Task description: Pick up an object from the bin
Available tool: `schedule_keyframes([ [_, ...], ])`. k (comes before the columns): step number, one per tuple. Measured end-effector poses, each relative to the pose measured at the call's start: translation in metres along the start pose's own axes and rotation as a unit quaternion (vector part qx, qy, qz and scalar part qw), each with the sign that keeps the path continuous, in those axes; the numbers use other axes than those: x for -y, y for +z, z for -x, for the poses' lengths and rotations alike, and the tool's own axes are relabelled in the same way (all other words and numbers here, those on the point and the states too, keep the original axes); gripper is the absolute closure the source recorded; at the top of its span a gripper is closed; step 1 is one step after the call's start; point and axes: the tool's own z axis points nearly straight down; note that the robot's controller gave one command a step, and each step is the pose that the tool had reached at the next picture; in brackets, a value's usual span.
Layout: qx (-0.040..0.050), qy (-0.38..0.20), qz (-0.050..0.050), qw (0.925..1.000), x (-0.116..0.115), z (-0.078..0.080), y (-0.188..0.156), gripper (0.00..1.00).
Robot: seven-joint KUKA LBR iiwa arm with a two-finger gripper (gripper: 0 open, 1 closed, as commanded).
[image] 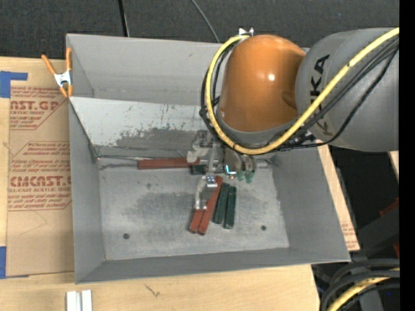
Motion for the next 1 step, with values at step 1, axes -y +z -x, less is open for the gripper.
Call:
schedule_keyframes([
  [1,0.0041,0.001,0.001,1.0,0.0005,0.0015,-0.0046,0.0],
])
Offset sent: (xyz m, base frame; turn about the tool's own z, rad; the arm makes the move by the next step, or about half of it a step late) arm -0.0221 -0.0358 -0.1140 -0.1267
